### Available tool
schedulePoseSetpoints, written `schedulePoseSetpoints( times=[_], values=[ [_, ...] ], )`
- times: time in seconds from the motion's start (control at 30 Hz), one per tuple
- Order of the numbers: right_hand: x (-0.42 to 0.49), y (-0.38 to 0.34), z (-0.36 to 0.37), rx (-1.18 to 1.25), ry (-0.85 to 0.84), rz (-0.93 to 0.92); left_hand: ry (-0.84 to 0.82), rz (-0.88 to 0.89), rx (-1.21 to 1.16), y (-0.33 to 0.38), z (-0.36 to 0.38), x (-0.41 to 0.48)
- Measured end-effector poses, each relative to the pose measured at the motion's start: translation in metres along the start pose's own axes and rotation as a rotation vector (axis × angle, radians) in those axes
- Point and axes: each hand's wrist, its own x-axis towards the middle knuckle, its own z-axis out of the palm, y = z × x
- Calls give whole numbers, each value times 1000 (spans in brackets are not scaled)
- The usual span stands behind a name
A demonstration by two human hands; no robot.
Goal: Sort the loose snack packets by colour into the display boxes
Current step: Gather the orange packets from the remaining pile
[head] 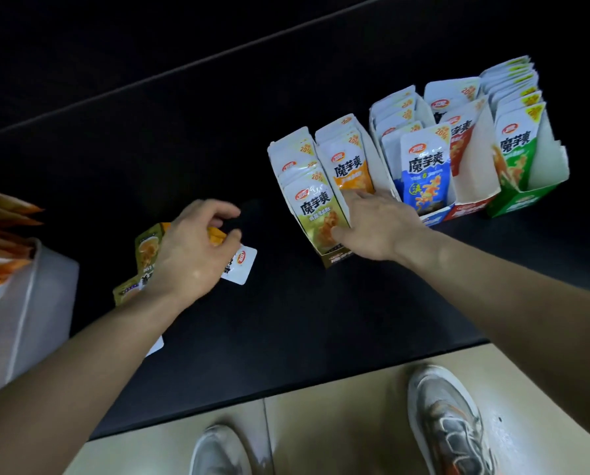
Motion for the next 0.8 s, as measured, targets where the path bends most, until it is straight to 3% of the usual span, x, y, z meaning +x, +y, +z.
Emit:
schedulePoseSetpoints(
  times=[0.13, 0.23, 0.3, 0.43, 0.63, 0.7, 0.8],
  values=[
    [-16, -11, -5, -50, 175, 19, 18, -123, -57, -27, 0, -30],
    [-35, -36, -3, -82, 391, -96, 39, -211, -60, -46, 9, -47],
    [-41, -59, 6, -55, 439, -217, 36, -246, -55, -60, 15, -54],
    [-31, -97, 48, -15, 196, -445, 30, -270, -23, -91, 22, -62],
    [5, -120, 109, -243, -64, -484, 48, -319, -50, -126, 32, -75],
    [8, -118, 121, -313, -73, -476, 24, -288, -4, -136, 34, -82],
    [0, -113, 132, -370, 90, -522, -85, -159, 193, -142, 36, -85]
  ],
)
